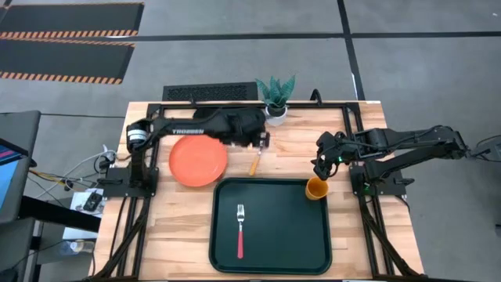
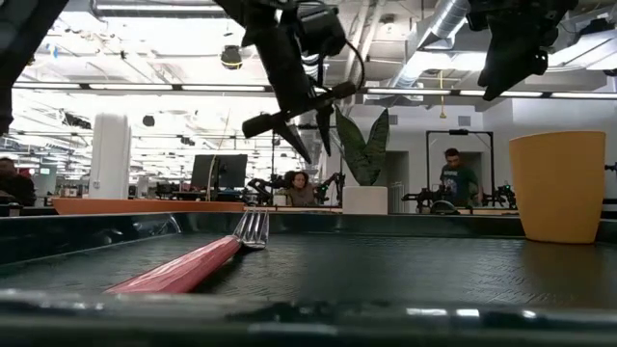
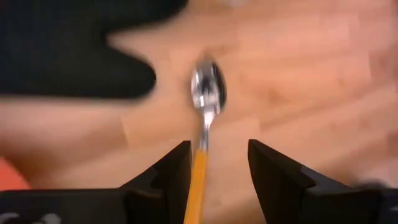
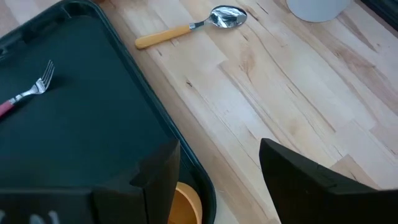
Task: Pick and place plate/cup/fork/spoon on tray
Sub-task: Put the yellow spoon on the black tray to the left of the pink fork
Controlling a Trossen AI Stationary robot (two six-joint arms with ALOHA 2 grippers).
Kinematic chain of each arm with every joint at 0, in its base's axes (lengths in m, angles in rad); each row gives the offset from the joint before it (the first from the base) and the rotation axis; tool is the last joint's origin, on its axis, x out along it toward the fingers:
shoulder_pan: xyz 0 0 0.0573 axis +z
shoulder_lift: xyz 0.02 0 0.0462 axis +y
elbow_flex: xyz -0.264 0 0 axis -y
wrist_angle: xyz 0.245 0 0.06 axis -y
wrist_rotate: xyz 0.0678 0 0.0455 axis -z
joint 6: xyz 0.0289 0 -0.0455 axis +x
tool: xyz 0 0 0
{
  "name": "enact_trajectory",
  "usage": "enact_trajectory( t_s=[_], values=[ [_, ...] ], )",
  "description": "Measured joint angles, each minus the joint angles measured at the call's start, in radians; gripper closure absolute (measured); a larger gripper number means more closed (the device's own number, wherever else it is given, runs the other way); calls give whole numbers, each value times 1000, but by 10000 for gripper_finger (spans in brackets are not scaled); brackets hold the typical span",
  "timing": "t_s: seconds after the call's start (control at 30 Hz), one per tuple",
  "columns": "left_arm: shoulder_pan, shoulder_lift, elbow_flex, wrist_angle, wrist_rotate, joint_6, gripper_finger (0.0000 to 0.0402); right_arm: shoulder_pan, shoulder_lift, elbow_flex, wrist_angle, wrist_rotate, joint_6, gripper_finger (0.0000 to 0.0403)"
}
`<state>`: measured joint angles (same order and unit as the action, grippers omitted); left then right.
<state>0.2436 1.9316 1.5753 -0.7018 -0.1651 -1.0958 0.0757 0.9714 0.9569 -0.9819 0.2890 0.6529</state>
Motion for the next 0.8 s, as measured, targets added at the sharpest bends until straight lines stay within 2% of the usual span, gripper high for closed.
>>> enact_trajectory(
  t_s=[0.23,0.37,0.53,0.8],
  values=[
    [18,68,0,121,53,153,258,-24,0,0,3,1,35,159],
    [9,129,-2,104,82,169,258,-62,0,0,3,0,33,159],
    [1,150,2,149,63,197,258,-109,0,0,3,0,19,159],
    [-28,202,-1,129,81,216,258,-156,0,0,-2,-3,-10,159]
  ],
)
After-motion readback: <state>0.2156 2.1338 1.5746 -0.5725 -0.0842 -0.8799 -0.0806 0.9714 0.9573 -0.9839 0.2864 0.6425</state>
